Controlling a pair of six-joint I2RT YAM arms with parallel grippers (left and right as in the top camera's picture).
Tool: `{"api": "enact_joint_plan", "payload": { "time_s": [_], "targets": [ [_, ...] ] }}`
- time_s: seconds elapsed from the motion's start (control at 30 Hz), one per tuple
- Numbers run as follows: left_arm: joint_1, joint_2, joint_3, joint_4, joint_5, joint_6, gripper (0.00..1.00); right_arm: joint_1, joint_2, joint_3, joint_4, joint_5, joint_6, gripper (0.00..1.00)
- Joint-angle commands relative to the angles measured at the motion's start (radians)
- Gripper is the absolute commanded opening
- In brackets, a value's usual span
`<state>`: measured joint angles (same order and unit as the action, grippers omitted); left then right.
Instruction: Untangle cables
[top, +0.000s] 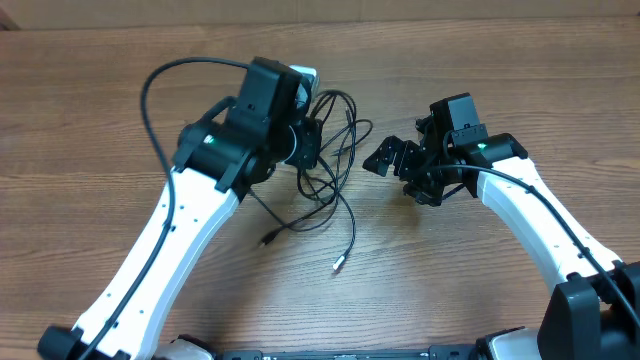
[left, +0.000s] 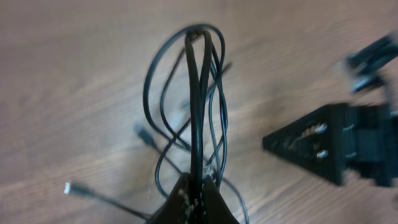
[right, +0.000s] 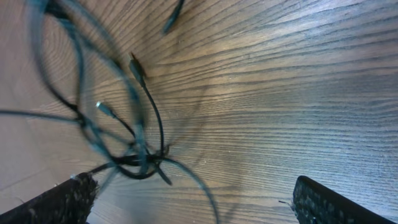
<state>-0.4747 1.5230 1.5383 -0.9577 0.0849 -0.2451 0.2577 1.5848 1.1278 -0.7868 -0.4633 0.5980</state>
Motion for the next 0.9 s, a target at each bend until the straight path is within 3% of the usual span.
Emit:
{"api": "enact_joint_plan", "payload": {
  "time_s": [0.0, 0.03, 0.07, 0.13, 0.23, 0.4, 0.6, 0.73, 0.87],
  "targets": [
    [0.017, 0.033, 0.016, -0.006, 0.146, 0.023, 0.06, -0.004, -0.019, 0.018, 0.003, 0.011, -0.008, 1.00],
    [0.023, 0.033, 0.018, -0.002, 0.195, 0.042, 0.09, -0.004, -0.019, 0.018, 0.003, 0.011, -0.008, 1.00],
    [0.033, 0.032, 0.027, 0.000, 0.251, 0.053, 0.20, -0.004, -0.019, 0.018, 0.003, 0.011, -0.008, 1.00],
    [0.051, 0.032, 0.042, 0.001, 0.285, 0.052, 0.27, -0.004, -0.019, 0.018, 0.003, 0.011, -0.008, 1.00],
    [0.074, 0.033, 0.047, -0.006, 0.264, 0.040, 0.34, -0.004, -0.019, 0.018, 0.003, 0.011, -0.008, 1.00],
    [0.082, 0.080, 0.045, -0.086, 0.161, 0.039, 0.56, -0.004, -0.019, 0.018, 0.003, 0.011, -0.008, 1.00],
    [0.082, 0.205, 0.045, -0.198, 0.083, 0.039, 0.56, -0.004, -0.019, 0.018, 0.003, 0.011, -0.008, 1.00],
    [0.081, 0.316, 0.045, -0.213, 0.095, 0.041, 0.46, -0.004, -0.019, 0.018, 0.003, 0.011, -0.008, 1.00],
    [0.082, 0.381, 0.045, -0.135, 0.100, 0.047, 0.40, -0.004, -0.019, 0.018, 0.003, 0.011, -0.008, 1.00]
  ]
}}
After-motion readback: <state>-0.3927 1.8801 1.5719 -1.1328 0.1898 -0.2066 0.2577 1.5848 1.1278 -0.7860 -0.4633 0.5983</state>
